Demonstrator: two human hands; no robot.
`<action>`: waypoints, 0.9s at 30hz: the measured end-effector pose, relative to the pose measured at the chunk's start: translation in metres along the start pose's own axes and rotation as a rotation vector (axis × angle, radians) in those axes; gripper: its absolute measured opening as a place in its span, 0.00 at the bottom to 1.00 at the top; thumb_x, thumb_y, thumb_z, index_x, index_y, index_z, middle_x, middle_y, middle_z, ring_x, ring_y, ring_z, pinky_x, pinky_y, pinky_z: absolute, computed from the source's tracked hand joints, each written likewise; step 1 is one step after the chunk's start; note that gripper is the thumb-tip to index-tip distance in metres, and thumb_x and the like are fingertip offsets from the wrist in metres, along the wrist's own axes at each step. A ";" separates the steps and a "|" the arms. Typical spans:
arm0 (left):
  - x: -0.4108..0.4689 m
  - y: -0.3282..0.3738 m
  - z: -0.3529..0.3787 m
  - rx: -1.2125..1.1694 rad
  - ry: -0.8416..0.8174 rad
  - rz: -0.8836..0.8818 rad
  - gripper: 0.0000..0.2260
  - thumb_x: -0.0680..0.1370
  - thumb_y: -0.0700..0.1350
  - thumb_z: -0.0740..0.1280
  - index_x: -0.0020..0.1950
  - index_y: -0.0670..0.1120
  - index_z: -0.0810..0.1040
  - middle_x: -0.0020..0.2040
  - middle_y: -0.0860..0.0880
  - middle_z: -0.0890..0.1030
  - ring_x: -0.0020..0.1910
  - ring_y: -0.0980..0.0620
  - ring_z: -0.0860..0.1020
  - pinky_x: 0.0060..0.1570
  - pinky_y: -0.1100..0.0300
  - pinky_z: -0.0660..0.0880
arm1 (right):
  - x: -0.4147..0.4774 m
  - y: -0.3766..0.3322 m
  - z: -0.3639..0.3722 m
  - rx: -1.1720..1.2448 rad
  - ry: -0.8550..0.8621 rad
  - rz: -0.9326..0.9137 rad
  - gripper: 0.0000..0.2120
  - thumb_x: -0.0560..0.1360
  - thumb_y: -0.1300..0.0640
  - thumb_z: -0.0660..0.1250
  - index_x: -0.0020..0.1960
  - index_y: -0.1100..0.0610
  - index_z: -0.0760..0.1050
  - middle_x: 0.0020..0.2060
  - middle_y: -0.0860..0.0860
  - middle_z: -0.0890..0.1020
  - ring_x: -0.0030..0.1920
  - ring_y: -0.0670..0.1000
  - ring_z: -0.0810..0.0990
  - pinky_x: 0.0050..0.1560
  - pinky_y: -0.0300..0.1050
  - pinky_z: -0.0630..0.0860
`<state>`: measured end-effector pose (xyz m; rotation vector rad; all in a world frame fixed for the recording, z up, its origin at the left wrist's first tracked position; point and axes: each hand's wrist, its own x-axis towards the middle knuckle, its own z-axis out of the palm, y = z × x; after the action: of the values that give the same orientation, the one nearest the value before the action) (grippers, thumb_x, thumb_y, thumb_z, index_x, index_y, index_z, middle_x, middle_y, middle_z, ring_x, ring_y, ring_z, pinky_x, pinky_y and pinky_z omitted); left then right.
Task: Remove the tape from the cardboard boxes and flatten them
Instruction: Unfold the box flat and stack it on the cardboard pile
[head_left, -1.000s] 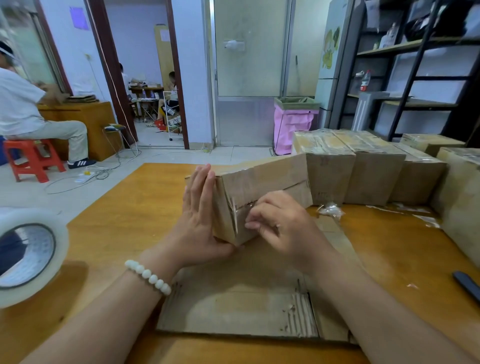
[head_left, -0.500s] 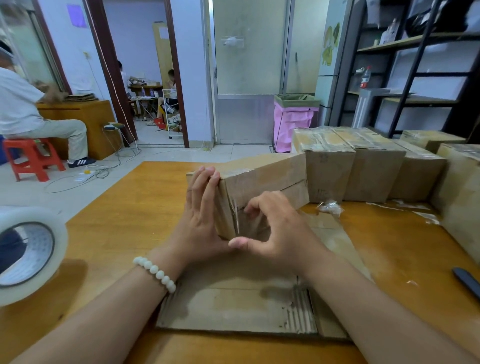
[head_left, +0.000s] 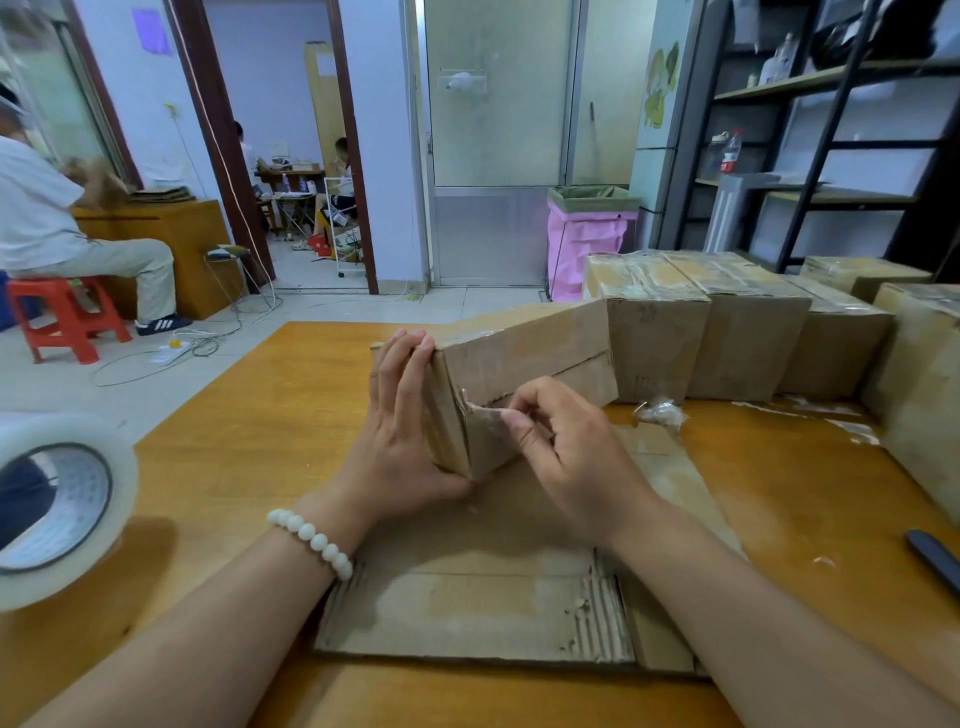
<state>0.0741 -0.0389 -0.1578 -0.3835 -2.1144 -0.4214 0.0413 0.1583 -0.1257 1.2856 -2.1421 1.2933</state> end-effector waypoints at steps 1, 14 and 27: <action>0.000 0.001 -0.001 -0.006 -0.005 -0.005 0.52 0.61 0.58 0.74 0.76 0.47 0.47 0.73 0.46 0.56 0.77 0.44 0.50 0.75 0.41 0.53 | 0.000 0.000 0.000 0.031 0.002 0.027 0.04 0.79 0.59 0.62 0.45 0.57 0.72 0.36 0.46 0.73 0.37 0.43 0.71 0.36 0.33 0.67; 0.001 0.000 0.000 -0.003 0.020 0.068 0.51 0.62 0.60 0.74 0.75 0.46 0.49 0.72 0.43 0.57 0.76 0.42 0.51 0.77 0.47 0.49 | -0.002 -0.005 -0.002 0.144 -0.049 0.137 0.06 0.74 0.47 0.63 0.48 0.46 0.68 0.39 0.43 0.75 0.39 0.44 0.74 0.40 0.39 0.72; -0.002 0.001 0.000 -0.023 -0.112 0.017 0.51 0.67 0.76 0.62 0.77 0.47 0.46 0.75 0.46 0.53 0.77 0.40 0.48 0.77 0.46 0.46 | 0.000 0.000 -0.003 0.063 -0.044 0.210 0.06 0.79 0.59 0.62 0.43 0.57 0.72 0.35 0.49 0.75 0.35 0.44 0.70 0.35 0.35 0.67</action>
<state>0.0760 -0.0382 -0.1595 -0.4473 -2.2147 -0.4236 0.0409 0.1604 -0.1242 1.1471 -2.3365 1.4362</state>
